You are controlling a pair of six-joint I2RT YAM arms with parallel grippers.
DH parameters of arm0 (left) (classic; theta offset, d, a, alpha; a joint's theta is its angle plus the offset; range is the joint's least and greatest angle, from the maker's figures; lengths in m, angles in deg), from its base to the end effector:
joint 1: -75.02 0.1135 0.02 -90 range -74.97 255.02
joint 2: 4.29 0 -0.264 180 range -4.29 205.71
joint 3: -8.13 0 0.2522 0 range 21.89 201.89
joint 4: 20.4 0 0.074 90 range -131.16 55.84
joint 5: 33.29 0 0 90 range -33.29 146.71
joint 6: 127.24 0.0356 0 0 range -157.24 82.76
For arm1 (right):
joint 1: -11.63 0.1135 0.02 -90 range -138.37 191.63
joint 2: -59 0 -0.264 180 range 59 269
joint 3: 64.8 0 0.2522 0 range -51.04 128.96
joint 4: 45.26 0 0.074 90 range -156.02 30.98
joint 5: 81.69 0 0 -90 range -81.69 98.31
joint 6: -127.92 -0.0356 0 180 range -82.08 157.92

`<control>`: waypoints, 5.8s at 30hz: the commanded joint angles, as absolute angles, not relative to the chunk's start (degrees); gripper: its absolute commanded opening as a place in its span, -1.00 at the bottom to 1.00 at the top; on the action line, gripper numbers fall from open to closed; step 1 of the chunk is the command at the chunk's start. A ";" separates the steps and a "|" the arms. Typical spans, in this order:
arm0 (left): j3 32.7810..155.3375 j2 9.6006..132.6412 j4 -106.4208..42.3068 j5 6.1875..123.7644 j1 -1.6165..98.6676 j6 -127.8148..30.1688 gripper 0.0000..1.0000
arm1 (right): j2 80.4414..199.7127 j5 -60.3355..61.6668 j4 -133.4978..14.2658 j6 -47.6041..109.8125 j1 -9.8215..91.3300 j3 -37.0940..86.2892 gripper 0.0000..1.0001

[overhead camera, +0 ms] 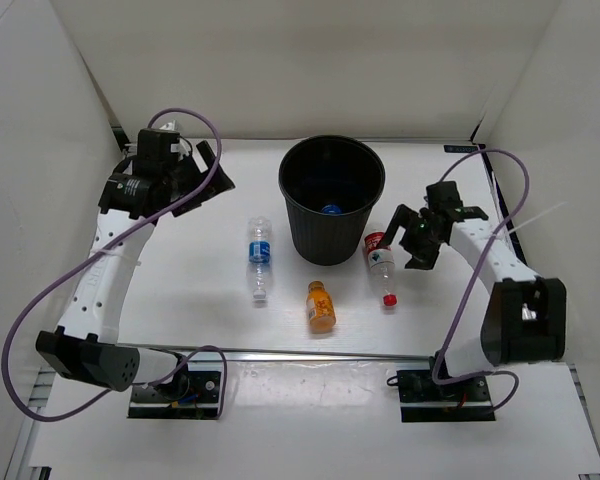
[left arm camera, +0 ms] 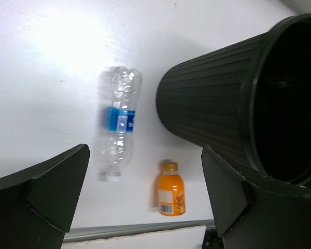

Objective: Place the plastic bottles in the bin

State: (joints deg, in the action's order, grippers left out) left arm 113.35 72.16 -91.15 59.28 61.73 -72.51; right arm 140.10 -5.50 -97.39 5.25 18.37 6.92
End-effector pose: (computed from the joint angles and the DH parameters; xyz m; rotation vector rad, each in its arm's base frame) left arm 0.2533 -0.0615 0.4182 -0.4252 2.3129 -0.4788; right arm 0.2768 0.0413 0.2378 0.5255 2.6530 0.5396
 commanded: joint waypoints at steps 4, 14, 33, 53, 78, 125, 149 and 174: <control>113.56 70.77 -95.77 59.09 64.39 -70.11 1.00 | 150.55 0.92 -92.16 9.44 21.21 9.34 1.00; 112.15 71.30 -96.39 59.70 66.68 -70.11 1.00 | 160.25 5.91 -96.19 7.69 25.25 15.67 0.30; 103.28 71.73 -93.32 63.39 70.72 -73.63 1.00 | 144.15 -1.70 -103.41 -1.98 16.80 52.47 -0.37; 96.42 78.59 -84.70 71.57 69.49 -74.86 1.00 | 159.56 -2.60 -98.04 2.75 30.35 74.21 1.00; 100.74 107.68 -81.89 64.19 53.84 -68.63 1.00 | 134.33 11.38 -102.53 9.88 27.18 60.67 1.00; 167.18 118.15 -65.27 87.39 49.45 -86.11 1.00 | 124.47 20.00 -106.39 8.21 27.18 46.61 1.00; 117.90 75.63 -81.80 47.76 54.71 -68.96 1.00 | 121.92 -1.72 -107.18 23.94 45.18 30.35 1.00; 88.07 54.52 -93.75 54.34 69.05 -68.09 1.00 | 155.12 27.29 -106.83 14.19 80.18 19.35 1.00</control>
State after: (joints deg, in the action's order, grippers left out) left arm 87.71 56.64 -91.63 52.29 68.72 -69.17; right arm 152.36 24.21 -109.24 15.74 80.01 16.93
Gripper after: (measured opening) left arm 0.998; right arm 0.998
